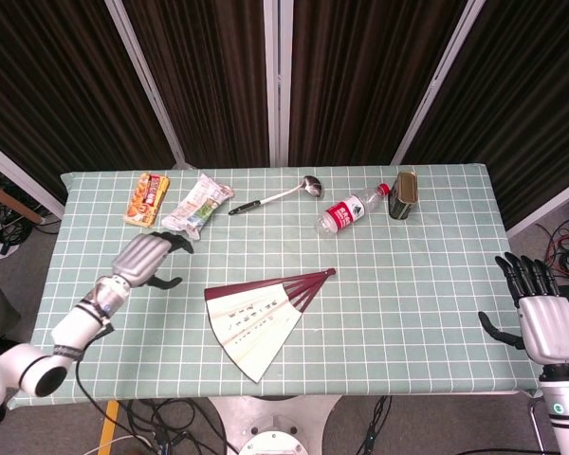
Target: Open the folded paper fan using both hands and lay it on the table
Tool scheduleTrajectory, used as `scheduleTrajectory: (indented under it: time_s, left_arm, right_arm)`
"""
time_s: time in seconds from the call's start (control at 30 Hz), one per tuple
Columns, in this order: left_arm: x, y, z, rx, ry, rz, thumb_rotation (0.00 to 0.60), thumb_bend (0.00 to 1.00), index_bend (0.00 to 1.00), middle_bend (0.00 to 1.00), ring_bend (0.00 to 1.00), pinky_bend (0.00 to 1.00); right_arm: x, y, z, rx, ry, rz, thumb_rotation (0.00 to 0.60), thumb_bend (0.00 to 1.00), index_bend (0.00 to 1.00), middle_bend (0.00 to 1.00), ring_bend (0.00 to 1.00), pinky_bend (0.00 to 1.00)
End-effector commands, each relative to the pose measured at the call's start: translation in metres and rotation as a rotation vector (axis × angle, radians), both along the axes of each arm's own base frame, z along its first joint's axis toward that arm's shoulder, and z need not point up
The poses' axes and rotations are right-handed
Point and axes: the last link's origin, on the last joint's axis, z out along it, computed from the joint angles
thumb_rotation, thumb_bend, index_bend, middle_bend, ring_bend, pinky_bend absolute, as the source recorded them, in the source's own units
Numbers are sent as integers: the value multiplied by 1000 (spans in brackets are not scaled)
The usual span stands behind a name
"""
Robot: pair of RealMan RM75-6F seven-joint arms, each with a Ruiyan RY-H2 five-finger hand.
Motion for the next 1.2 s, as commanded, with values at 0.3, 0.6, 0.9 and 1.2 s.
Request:
scheduleTrajectory:
  time_s: [0.3, 0.6, 0.9, 1.2]
  left_arm:
    - [60, 47, -91, -282, 55, 80, 600, 309, 267, 304, 289, 373]
    - [84, 55, -118, -307, 78, 70, 600, 307, 267, 323, 334, 408]
    - [92, 51, -135, -279, 149, 35, 600, 309, 270, 343, 359, 423]
    - [98, 43, -151, -228, 200, 22, 600, 311, 343, 425, 452, 548]
  right_arm:
    - [4, 1, 3, 6, 0, -2, 448, 233, 0, 43, 0, 0]
    - [1, 1, 4, 4, -6, -16, 447, 233, 0, 43, 0, 0]
    - [-3, 0, 3, 6, -21, -26, 445, 233, 0, 43, 0, 0]
    - [-7, 1, 4, -7, -34, -40, 446, 233, 0, 42, 0, 0]
